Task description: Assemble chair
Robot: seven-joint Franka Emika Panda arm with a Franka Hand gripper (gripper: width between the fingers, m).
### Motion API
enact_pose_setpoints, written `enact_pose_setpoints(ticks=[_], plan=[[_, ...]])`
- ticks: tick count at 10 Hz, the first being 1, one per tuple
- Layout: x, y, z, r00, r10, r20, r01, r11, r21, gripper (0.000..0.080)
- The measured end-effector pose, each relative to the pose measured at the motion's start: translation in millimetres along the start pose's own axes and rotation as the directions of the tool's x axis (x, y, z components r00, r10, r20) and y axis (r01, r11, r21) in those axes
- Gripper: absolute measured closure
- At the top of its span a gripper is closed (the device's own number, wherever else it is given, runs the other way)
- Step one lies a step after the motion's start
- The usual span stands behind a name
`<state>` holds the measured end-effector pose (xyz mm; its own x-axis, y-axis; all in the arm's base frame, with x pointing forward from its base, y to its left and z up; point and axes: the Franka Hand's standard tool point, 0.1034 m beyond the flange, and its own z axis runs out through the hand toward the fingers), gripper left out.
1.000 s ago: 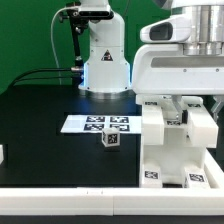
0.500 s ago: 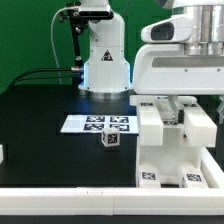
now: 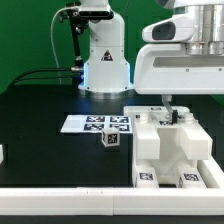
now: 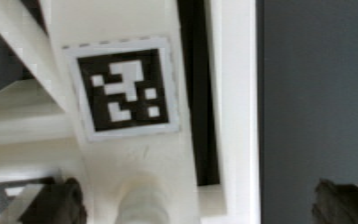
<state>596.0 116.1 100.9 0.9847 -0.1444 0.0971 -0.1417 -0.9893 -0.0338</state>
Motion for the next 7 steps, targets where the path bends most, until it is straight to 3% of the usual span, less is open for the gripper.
enact_pose_setpoints(ticks=[2, 4, 6, 7], plan=[[-1.5, 2.9, -14.2, 1.0, 0.014, 0.024, -0.014, 1.0, 0.001, 0.0151], [-9.8, -0.2, -43.6, 0.999, 0.026, 0.045, -0.027, 1.0, 0.014, 0.0151], [-39.6, -0.5, -75.5, 0.998, 0.042, 0.051, -0.044, 0.998, 0.036, 0.0151], [-54.0, -2.3, -83.3, 0.996, 0.069, 0.056, -0.072, 0.997, 0.041, 0.0151]])
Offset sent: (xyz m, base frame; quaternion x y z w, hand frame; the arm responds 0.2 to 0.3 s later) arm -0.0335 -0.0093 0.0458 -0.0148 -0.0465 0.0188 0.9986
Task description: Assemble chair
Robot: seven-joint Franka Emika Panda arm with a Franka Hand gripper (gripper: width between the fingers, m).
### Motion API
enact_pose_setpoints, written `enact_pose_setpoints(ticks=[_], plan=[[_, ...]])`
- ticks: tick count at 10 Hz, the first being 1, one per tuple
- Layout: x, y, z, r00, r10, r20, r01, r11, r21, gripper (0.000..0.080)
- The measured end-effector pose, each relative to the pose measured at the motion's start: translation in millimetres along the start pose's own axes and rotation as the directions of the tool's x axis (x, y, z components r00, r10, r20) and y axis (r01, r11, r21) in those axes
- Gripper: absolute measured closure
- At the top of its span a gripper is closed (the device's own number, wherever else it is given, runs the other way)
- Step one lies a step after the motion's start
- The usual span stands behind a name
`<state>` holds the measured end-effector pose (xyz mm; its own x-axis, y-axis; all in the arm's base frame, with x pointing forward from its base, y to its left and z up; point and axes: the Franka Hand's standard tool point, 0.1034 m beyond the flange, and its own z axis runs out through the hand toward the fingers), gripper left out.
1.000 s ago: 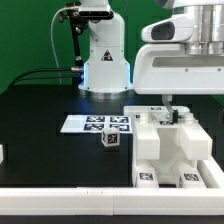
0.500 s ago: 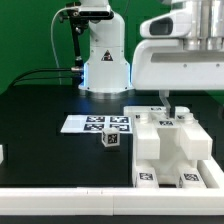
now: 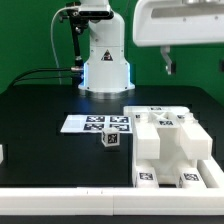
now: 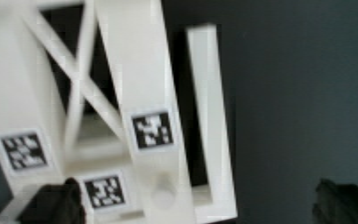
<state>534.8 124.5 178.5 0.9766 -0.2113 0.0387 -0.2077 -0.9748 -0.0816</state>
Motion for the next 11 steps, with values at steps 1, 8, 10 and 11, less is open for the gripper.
enact_pose_setpoints(ticks=[1, 8, 10, 11], plan=[[-0.7, 0.1, 0.9, 1.0, -0.003, 0.002, 0.003, 1.0, 0.0, 0.0151], [-83.7, -15.3, 12.3, 0.997, 0.062, 0.042, -0.061, 0.998, -0.029, 0.0151], [-80.0, -17.6, 9.5, 0.997, 0.07, 0.027, -0.069, 0.997, -0.039, 0.0151], [-80.3, -17.4, 9.9, 0.997, 0.071, 0.028, -0.069, 0.997, -0.04, 0.0151]])
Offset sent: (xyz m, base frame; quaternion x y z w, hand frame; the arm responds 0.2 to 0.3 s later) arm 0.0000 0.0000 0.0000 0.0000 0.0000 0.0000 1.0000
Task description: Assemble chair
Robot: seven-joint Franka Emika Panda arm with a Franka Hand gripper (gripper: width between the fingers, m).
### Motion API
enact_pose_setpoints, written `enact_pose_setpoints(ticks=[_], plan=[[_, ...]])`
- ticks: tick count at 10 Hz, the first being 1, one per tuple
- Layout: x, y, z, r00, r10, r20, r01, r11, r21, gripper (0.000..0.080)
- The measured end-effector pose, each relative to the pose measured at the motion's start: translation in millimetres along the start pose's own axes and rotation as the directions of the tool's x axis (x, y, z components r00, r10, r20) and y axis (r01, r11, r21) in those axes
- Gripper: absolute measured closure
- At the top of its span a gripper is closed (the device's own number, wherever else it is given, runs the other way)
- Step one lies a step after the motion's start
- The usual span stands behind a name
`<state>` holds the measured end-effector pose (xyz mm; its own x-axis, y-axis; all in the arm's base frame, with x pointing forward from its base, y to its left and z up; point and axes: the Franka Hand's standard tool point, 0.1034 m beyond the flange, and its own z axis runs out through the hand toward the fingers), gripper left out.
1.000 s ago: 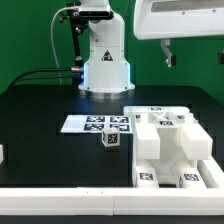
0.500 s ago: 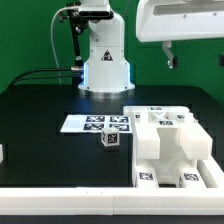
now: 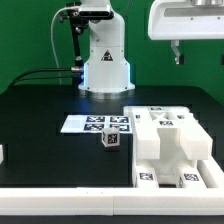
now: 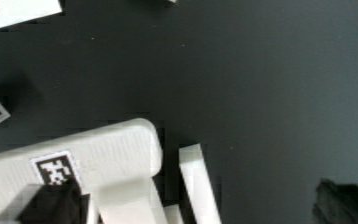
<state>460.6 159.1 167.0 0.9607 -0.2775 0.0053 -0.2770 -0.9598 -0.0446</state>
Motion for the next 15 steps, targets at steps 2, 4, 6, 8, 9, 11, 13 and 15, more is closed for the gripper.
enact_pose_setpoints(ticks=[2, 4, 6, 8, 9, 11, 13, 15], plan=[[-18.2, 1.8, 22.6, 0.997, 0.08, 0.022, -0.081, 0.996, 0.027, 0.0151], [-43.0, 5.4, 62.7, 0.987, 0.139, 0.079, -0.142, 0.989, 0.04, 0.0151], [-59.3, 1.4, 90.6, 0.983, 0.155, 0.095, -0.156, 0.988, 0.005, 0.0151], [-57.6, 2.7, 89.7, 0.984, 0.154, 0.093, -0.155, 0.988, 0.008, 0.0151], [-58.6, 3.7, 91.9, 0.984, 0.154, 0.091, -0.155, 0.988, 0.007, 0.0151], [-64.6, 17.6, 116.3, 0.976, 0.21, 0.052, -0.211, 0.977, 0.012, 0.0151], [-69.1, 18.6, 138.1, 0.977, 0.21, 0.023, -0.21, 0.978, 0.004, 0.0151], [-66.6, 18.1, 151.8, 0.975, 0.222, 0.002, -0.222, 0.975, 0.004, 0.0151]])
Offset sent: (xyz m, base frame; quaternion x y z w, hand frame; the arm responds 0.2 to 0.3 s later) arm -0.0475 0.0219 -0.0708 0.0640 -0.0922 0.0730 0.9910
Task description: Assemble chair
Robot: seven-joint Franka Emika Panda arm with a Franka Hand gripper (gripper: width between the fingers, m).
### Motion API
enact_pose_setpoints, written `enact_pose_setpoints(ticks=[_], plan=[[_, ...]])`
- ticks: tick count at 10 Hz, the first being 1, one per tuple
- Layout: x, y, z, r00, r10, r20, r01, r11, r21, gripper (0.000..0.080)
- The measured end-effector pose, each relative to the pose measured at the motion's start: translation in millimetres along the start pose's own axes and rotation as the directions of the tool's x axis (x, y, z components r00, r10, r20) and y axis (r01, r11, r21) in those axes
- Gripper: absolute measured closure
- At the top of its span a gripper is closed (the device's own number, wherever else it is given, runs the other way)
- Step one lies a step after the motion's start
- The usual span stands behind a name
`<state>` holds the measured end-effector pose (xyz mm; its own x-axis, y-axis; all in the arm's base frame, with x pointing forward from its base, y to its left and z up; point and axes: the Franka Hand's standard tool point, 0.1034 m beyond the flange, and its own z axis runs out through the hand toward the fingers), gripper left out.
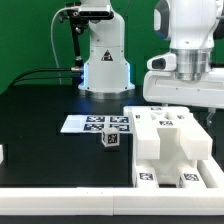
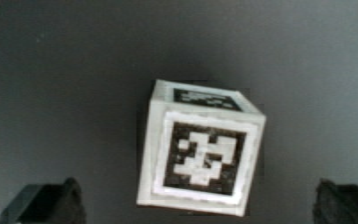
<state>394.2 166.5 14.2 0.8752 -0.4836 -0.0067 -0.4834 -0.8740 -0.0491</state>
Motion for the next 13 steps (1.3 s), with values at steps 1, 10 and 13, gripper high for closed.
enact_pose_setpoints(ticks=[1, 10, 13], plan=[[-3.8, -4.3, 3.3, 1.0, 0.006, 0.007, -0.006, 1.0, -0.002, 0.0151], [21.8, 32.9, -73.8, 0.95, -0.3, 0.085, 0.296, 0.954, 0.051, 0.0518], [58.3, 65.5, -92.4, 0.936, -0.348, 0.046, 0.344, 0.936, 0.078, 0.0517]])
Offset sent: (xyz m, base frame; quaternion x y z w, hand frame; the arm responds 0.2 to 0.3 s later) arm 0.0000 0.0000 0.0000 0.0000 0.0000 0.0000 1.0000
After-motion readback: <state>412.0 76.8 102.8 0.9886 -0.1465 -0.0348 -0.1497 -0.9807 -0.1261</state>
